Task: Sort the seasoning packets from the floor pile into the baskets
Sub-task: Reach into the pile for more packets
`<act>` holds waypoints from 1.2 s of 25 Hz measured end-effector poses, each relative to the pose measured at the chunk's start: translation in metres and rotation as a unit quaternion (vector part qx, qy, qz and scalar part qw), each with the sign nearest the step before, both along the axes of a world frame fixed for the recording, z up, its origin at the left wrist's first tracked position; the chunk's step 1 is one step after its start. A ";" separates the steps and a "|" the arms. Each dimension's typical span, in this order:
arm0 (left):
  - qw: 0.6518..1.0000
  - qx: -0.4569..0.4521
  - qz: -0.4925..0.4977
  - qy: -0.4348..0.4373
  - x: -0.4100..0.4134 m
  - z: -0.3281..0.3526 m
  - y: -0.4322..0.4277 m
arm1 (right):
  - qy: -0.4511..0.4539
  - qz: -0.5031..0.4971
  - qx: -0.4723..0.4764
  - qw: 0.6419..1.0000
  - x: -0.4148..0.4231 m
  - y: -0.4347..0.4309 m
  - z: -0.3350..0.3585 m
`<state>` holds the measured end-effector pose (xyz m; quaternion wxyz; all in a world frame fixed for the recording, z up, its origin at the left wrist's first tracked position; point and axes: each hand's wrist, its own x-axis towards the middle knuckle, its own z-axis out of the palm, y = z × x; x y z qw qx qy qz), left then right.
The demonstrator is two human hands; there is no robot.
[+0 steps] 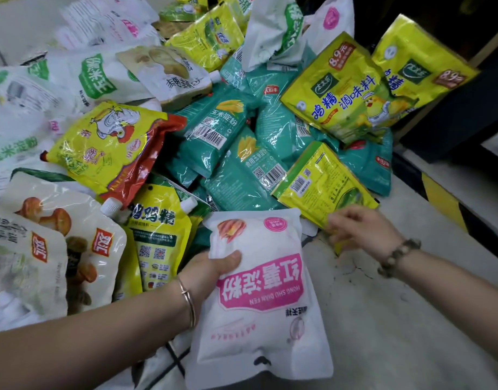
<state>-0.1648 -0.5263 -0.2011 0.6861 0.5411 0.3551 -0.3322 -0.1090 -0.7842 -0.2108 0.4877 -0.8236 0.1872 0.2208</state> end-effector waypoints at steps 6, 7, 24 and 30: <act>1.000 0.018 0.014 0.005 0.004 -0.013 -0.010 | -0.061 0.081 -0.260 0.960 0.066 -0.026 -0.034; 1.000 0.021 0.017 0.005 0.006 -0.015 -0.012 | -0.051 0.098 -0.283 0.953 0.070 -0.026 -0.040; 0.996 0.061 0.061 -0.032 0.029 -0.011 -0.029 | -0.057 0.023 -0.090 0.994 0.028 -0.029 -0.045; 0.991 0.054 0.041 -0.114 0.036 0.010 -0.031 | -0.116 -0.060 -0.081 0.988 0.011 -0.025 0.001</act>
